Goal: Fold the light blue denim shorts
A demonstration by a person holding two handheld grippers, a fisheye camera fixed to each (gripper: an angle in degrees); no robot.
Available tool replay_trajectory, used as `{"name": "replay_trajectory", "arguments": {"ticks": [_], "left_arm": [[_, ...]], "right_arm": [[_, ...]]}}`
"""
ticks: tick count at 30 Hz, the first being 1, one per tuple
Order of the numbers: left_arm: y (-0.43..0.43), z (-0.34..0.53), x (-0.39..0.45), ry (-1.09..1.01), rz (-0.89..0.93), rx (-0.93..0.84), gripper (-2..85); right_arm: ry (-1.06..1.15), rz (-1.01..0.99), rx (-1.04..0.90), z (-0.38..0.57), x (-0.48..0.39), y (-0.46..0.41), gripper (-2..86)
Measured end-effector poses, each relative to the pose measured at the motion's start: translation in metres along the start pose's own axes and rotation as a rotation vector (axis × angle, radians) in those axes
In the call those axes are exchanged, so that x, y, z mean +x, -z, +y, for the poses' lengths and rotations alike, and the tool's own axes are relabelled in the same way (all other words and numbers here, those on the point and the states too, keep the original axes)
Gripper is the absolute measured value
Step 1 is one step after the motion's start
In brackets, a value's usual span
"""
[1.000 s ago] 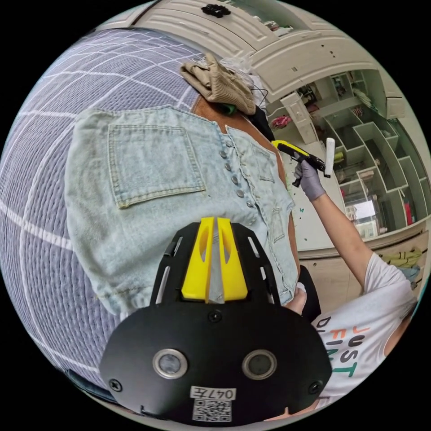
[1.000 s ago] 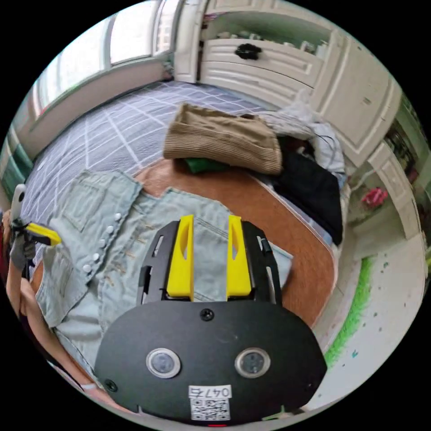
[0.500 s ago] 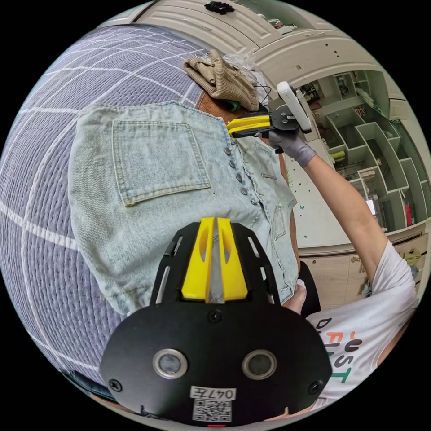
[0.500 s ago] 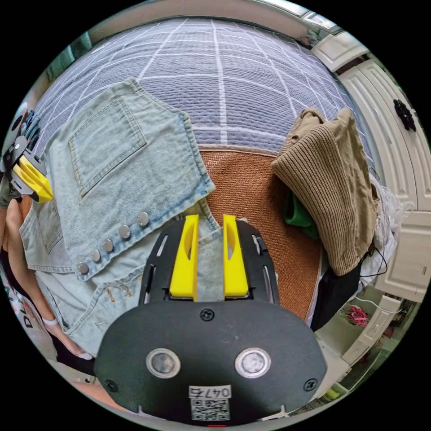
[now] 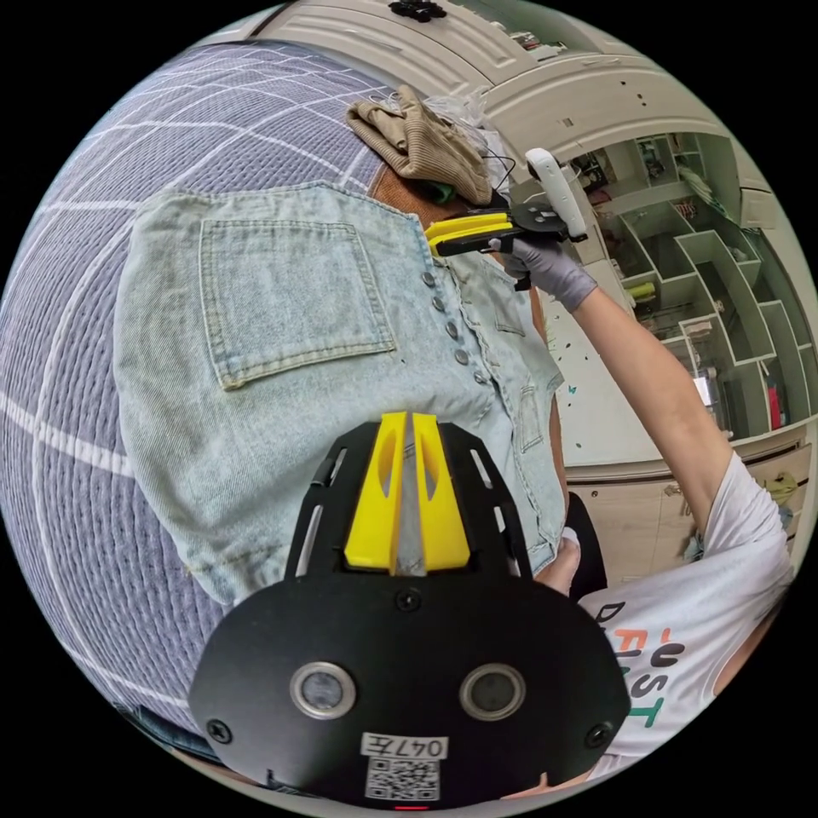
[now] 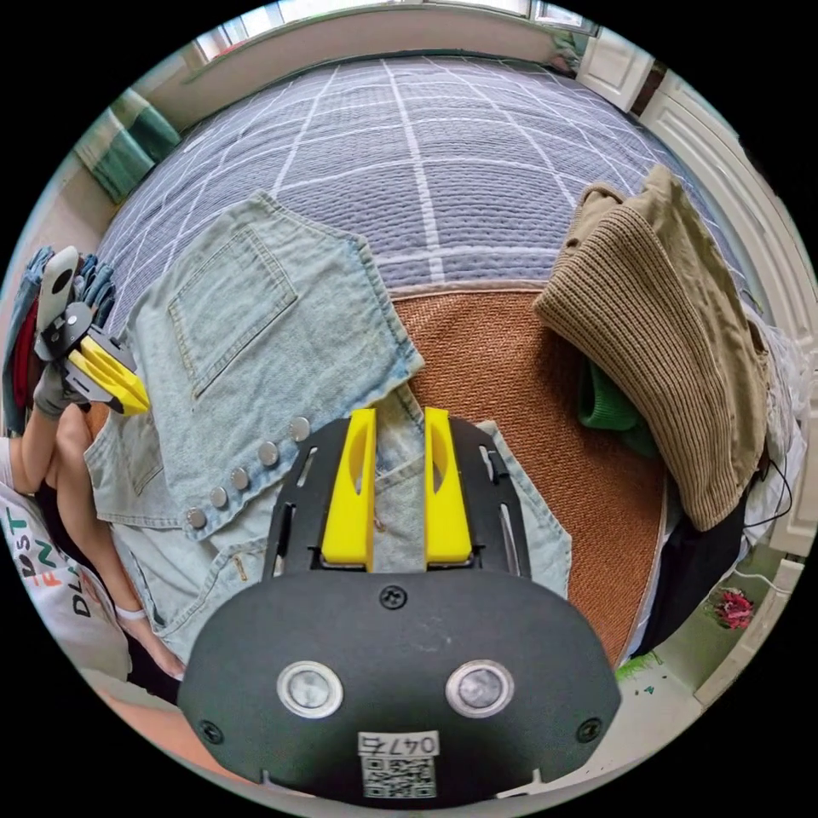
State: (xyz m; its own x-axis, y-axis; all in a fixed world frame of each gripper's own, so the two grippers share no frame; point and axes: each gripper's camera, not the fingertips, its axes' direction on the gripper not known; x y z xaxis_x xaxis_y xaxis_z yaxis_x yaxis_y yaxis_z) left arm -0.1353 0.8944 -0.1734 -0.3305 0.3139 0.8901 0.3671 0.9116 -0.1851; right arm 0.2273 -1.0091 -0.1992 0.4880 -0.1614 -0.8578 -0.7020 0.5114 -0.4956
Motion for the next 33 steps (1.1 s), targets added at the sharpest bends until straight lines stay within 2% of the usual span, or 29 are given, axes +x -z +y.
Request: {"name": "replay_trajectory", "arguments": {"ticks": [7, 13, 16, 18, 22, 26, 29, 31, 33], "left_arm": [[0.014, 0.021, 0.001, -0.006, -0.085, 0.012, -0.9], [0.040, 0.043, -0.003, -0.008, -0.130, 0.069, -0.9], [0.037, 0.050, -0.022, 0.035, -0.103, 0.032, -0.9], [0.036, 0.055, -0.035, 0.072, -0.099, -0.003, -0.9], [0.046, 0.065, -0.042, 0.093, -0.108, -0.013, -0.9], [0.068, 0.078, -0.037, 0.039, -0.119, 0.011, -0.9], [0.125, 0.103, -0.042, 0.088, -0.207, 0.196, -0.9], [0.160, 0.127, -0.058, 0.175, -0.260, 0.314, -0.8], [0.185, 0.149, -0.083, 0.257, -0.219, 0.405, -0.8]], "right_arm": [[0.043, 0.263, -0.021, -0.004, -0.037, -0.012, -0.9], [-0.251, 0.403, 0.091, -0.003, -0.018, -0.016, -0.4], [-0.379, 0.280, 0.105, 0.005, 0.003, -0.027, 2.7], [-0.434, 0.220, 0.187, 0.024, 0.011, -0.010, 4.0], [-0.525, 0.224, 0.355, 0.061, 0.015, 0.014, 3.3], [-0.428, 0.093, 0.295, 0.048, 0.008, -0.004, 6.4], [-0.390, 0.109, 0.214, 0.025, -0.001, -0.020, 8.3], [-0.317, 0.119, 0.257, 0.010, -0.017, -0.017, 9.1], [-0.154, 0.090, 0.303, -0.022, -0.048, -0.011, 10.7]]}}
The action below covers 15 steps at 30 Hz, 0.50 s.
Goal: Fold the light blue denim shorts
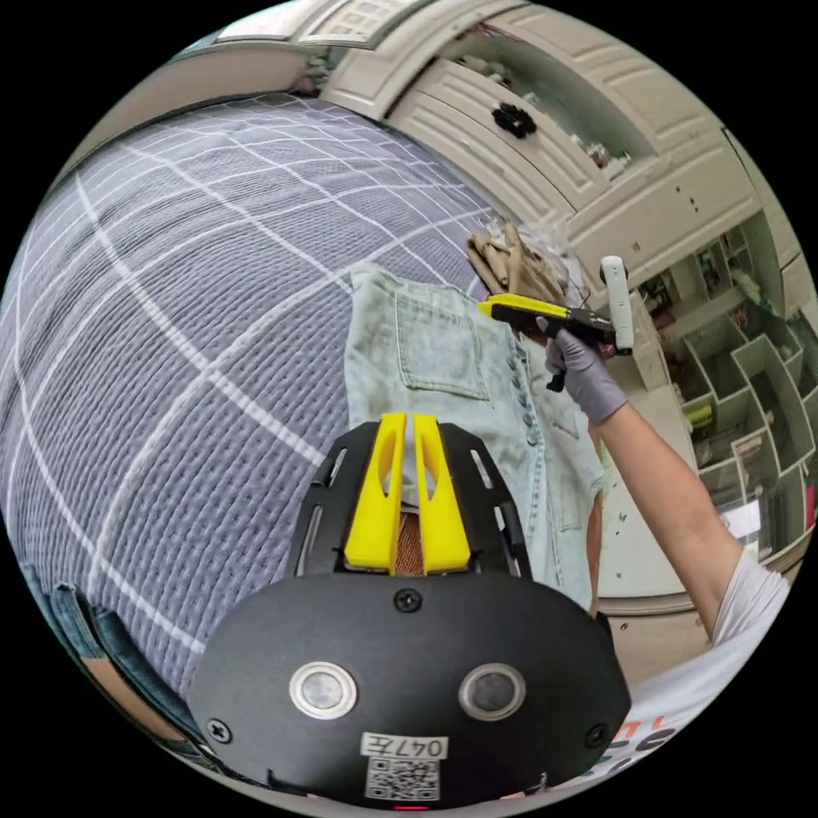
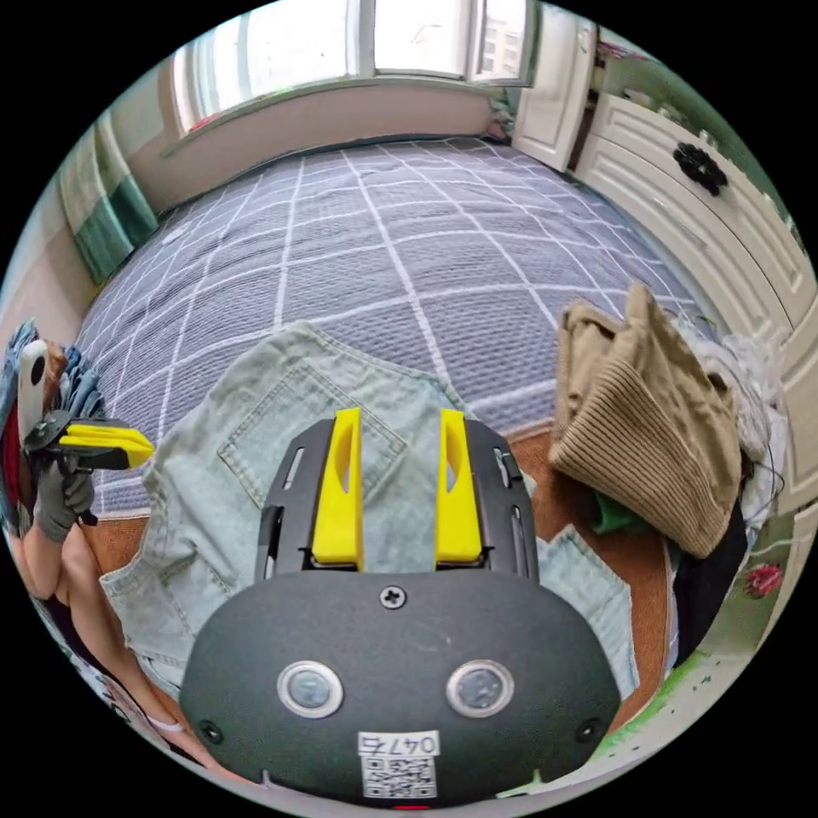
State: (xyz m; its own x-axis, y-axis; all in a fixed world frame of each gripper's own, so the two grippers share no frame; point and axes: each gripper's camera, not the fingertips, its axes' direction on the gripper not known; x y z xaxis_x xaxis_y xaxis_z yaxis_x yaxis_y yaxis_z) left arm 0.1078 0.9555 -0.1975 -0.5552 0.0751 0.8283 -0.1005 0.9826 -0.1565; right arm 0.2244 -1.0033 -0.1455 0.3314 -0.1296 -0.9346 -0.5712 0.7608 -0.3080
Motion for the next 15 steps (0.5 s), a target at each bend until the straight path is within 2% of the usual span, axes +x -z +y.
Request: {"name": "replay_trajectory", "arguments": {"ticks": [4, 7, 9, 11, 15], "left_arm": [[-0.008, -0.009, -0.001, -0.057, 0.061, -0.058, -0.9], [-0.045, -0.019, 0.021, -0.175, 0.095, -0.252, -1.0], [-0.073, -0.018, 0.032, -0.238, 0.070, -0.400, -1.0], [-0.075, -0.020, 0.033, -0.249, 0.050, -0.419, -1.0], [-0.054, -0.032, 0.008, -0.179, 0.127, -0.393, -1.0]], "right_arm": [[0.137, -0.172, -0.032, -0.053, -0.053, -0.015, 12.1], [0.078, -0.264, -0.082, -0.091, -0.083, -0.038, 12.5], [0.036, -0.218, -0.146, -0.108, -0.100, -0.062, 12.0], [0.054, -0.127, -0.282, -0.112, -0.111, -0.090, 8.9], [0.170, 0.019, -0.230, -0.094, -0.134, -0.075, 1.4]]}}
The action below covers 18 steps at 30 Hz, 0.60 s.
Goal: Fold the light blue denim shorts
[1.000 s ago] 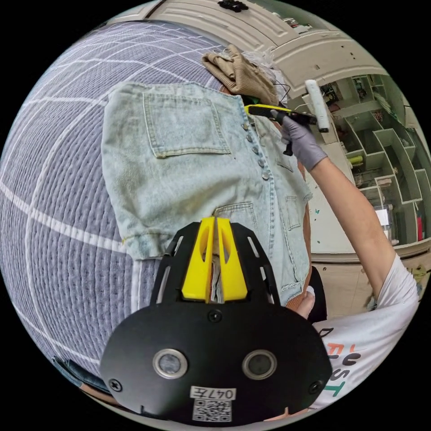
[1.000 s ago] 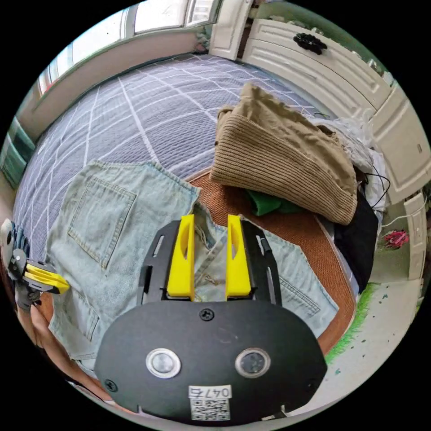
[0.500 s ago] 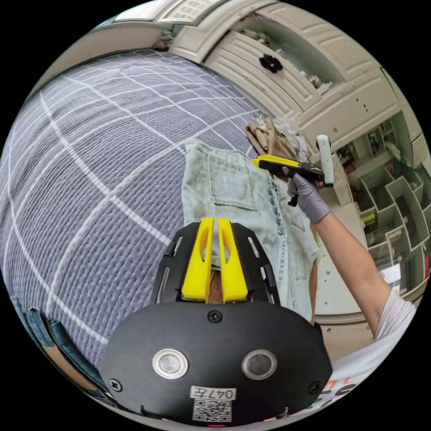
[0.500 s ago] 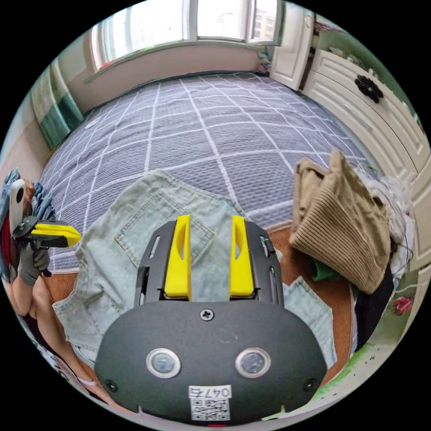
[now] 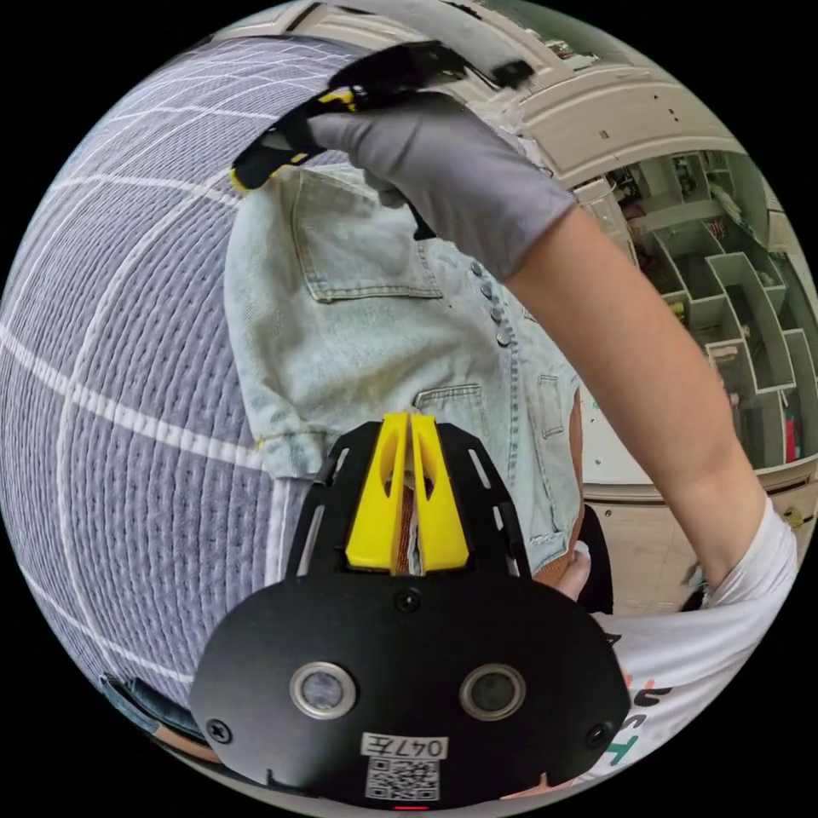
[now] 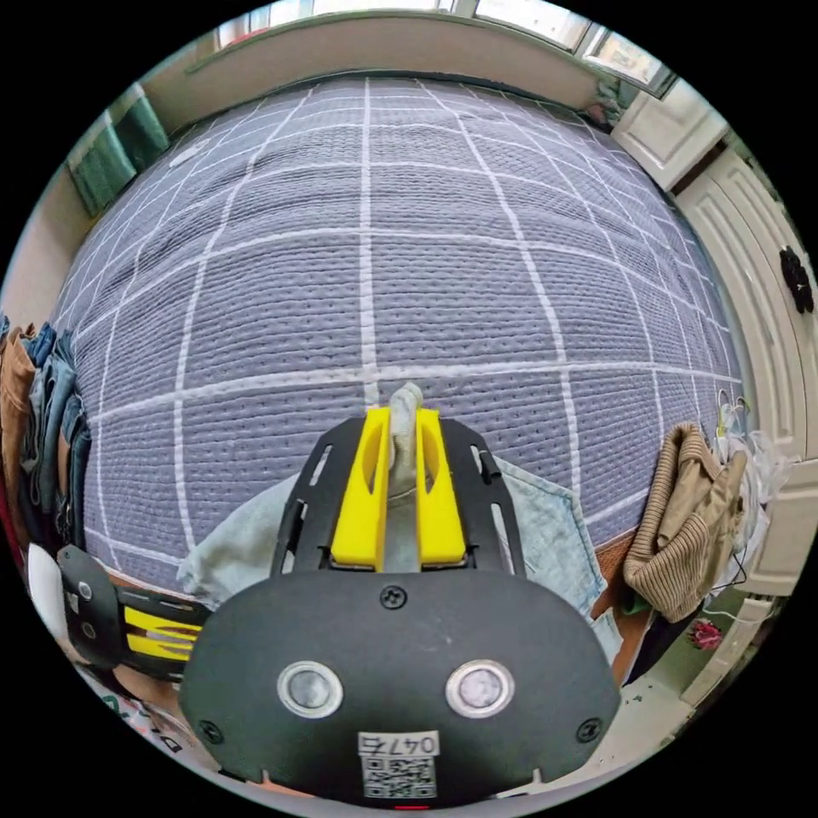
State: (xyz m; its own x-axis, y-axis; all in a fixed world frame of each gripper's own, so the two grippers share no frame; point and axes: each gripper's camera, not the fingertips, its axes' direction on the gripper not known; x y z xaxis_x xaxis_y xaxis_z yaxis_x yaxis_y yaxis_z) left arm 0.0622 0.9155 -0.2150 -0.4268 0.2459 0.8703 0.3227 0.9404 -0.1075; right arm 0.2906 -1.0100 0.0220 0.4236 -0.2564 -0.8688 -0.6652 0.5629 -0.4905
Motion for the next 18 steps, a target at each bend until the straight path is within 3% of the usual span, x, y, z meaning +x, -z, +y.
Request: {"name": "replay_trajectory", "arguments": {"ticks": [4, 6, 8, 11, 12, 15, 18], "left_arm": [[0.012, -0.002, -0.004, 0.009, -0.038, 0.000, -1.0], [0.028, -0.005, 0.011, -0.034, -0.145, 0.026, -1.0], [0.036, -0.007, 0.015, -0.045, -0.218, 0.039, -1.0], [0.040, -0.011, -0.001, -0.015, -0.188, 0.008, -1.0], [0.048, -0.012, -0.012, 0.011, -0.143, 0.014, -1.0], [0.067, -0.013, -0.029, 0.060, -0.086, 0.029, -1.0], [0.082, -0.021, -0.022, 0.053, -0.115, 0.037, -0.8]], "right_arm": [[-0.105, -0.012, 0.184, 0.025, 0.010, 0.023, 0.9], [-0.265, -0.006, 0.435, 0.045, 0.030, 0.046, 1.8], [-0.355, -0.047, 0.514, 0.050, 0.041, 0.040, 4.7], [-0.331, -0.244, 0.289, 0.036, 0.055, 0.001, 11.2], [-0.321, -0.274, 0.309, 0.045, 0.059, 0.009, 10.1], [-0.373, -0.135, 0.497, 0.110, 0.072, 0.065, 5.7], [-0.495, 0.129, 0.428, 0.182, 0.099, 0.092, 4.3]]}}
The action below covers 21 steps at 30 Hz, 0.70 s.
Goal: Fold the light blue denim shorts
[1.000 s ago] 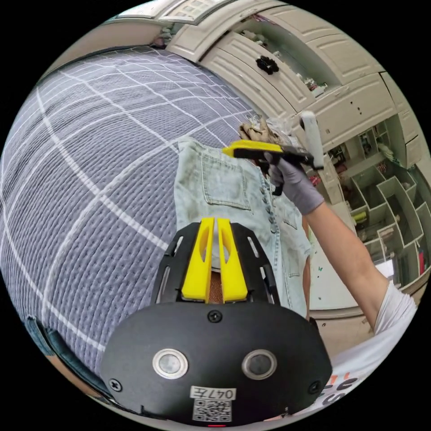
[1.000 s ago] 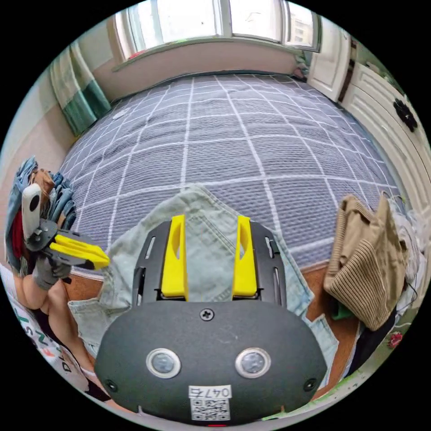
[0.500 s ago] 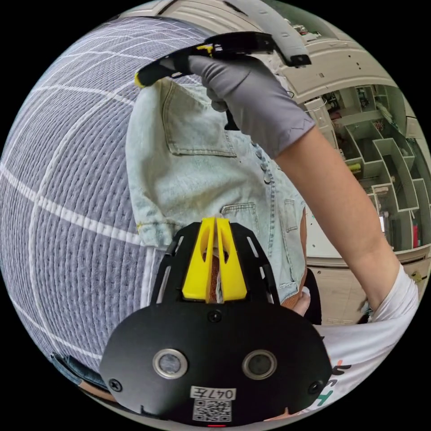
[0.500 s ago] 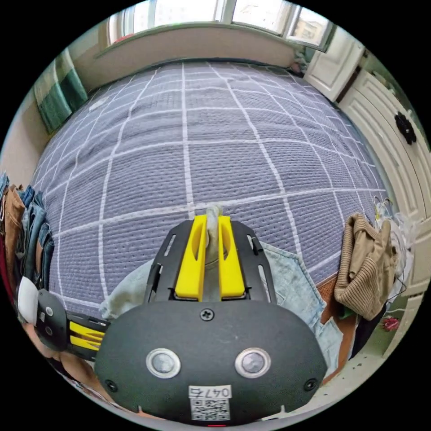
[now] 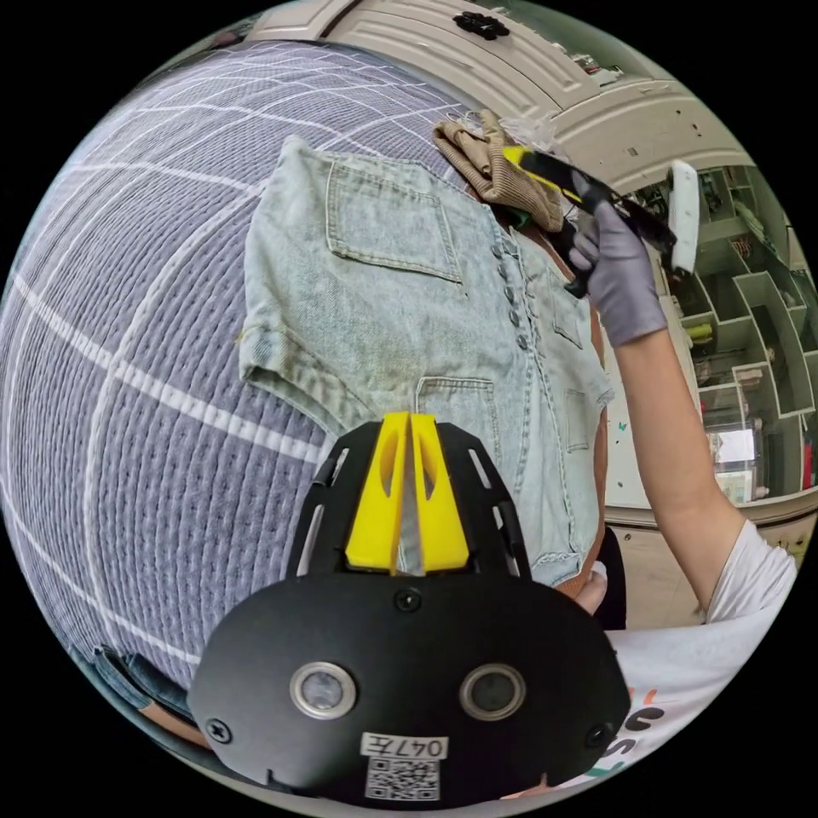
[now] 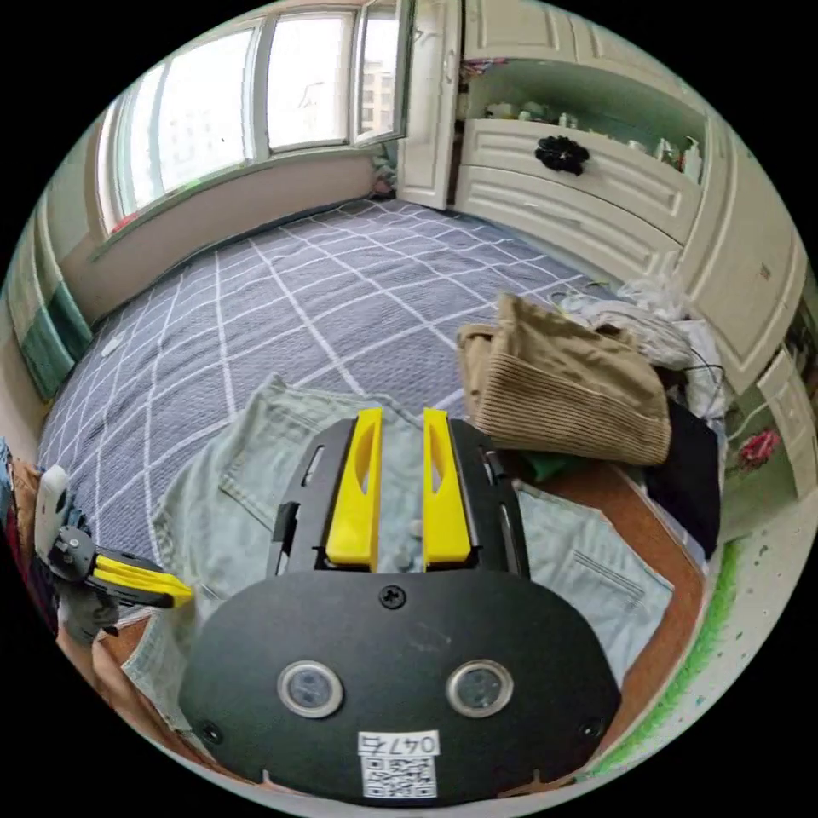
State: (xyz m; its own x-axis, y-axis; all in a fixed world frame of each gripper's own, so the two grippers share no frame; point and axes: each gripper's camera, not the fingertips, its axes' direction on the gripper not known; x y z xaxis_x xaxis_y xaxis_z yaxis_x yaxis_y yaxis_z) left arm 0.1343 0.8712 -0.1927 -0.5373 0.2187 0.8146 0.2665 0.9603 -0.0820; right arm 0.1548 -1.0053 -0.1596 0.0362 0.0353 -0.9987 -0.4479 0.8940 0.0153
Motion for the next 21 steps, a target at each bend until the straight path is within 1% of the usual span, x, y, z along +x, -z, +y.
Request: {"name": "replay_trajectory", "arguments": {"ticks": [2, 5, 7, 10, 12, 14, 16, 19, 21], "left_arm": [[0.003, -0.008, 0.007, -0.018, -0.005, -0.010, -0.6], [0.009, -0.020, 0.016, -0.035, -0.044, -0.030, -0.5], [0.017, -0.025, 0.015, -0.039, -0.042, -0.028, -0.5], [0.031, -0.032, 0.006, -0.018, -0.007, -0.018, -0.6], [0.042, -0.039, 0.002, -0.009, 0.011, -0.015, -0.7], [0.050, -0.046, 0.002, -0.007, 0.013, -0.015, -0.7], [0.058, -0.054, 0.004, -0.007, 0.008, -0.019, -0.8], [0.070, -0.070, 0.007, -0.007, 0.003, -0.023, -0.8], [0.080, -0.083, 0.011, -0.006, 0.000, -0.026, -0.8]], "right_arm": [[-0.062, 0.118, -0.069, 0.023, 0.034, 0.006, 4.7], [-0.134, 0.122, -0.224, 0.058, 0.063, -0.006, 5.2], [-0.125, 0.122, -0.266, 0.073, 0.059, -0.013, 5.2], [-0.032, 0.198, -0.303, 0.086, 0.034, -0.018, 3.5], [-0.006, 0.302, -0.321, 0.090, 0.028, -0.016, 0.3], [-0.026, 0.344, -0.306, 0.091, 0.035, -0.005, -0.6], [-0.075, 0.294, -0.270, 0.092, 0.047, 0.012, -1.0], [-0.171, 0.174, -0.109, 0.095, 0.061, 0.064, -1.1], [-0.167, 0.128, 0.027, 0.095, 0.057, 0.098, -1.1]]}}
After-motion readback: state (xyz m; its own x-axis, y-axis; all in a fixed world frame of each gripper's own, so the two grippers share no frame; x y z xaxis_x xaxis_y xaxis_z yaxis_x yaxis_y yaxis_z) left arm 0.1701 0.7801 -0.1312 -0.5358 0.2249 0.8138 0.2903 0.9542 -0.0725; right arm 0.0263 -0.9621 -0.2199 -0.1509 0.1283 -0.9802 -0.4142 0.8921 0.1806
